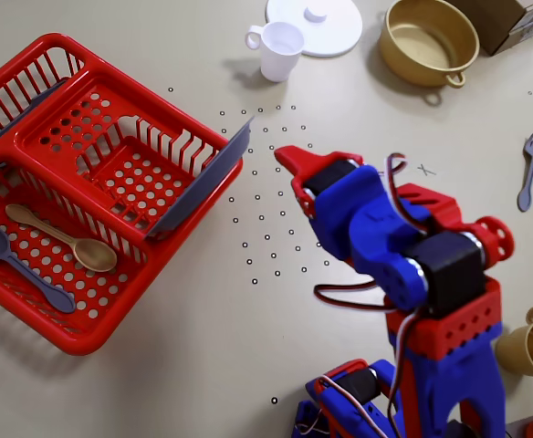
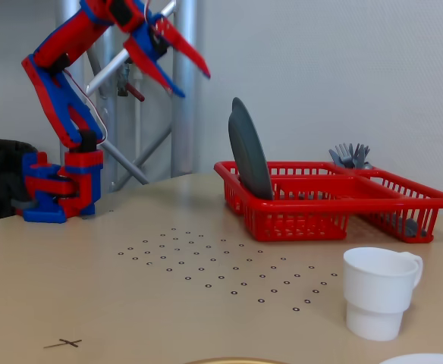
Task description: Grasp the plate, place it on the cross drawn on the table.
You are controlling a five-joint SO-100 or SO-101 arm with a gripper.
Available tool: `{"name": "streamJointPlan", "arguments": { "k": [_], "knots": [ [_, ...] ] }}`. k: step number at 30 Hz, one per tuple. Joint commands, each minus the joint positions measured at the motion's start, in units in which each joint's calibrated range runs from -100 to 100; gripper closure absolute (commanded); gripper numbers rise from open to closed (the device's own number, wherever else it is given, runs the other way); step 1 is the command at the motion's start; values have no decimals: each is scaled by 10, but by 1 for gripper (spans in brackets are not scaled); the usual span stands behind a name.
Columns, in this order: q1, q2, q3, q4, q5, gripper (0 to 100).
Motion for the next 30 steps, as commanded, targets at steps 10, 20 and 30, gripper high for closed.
{"name": "streamJointPlan", "arguments": {
  "k": [10,20,30],
  "knots": [
    [-55,78,-96,-10,37,77],
    [-80,204,-158,-40,55,74],
    [-102,323,-228,-33,55,78]
  ]
}}
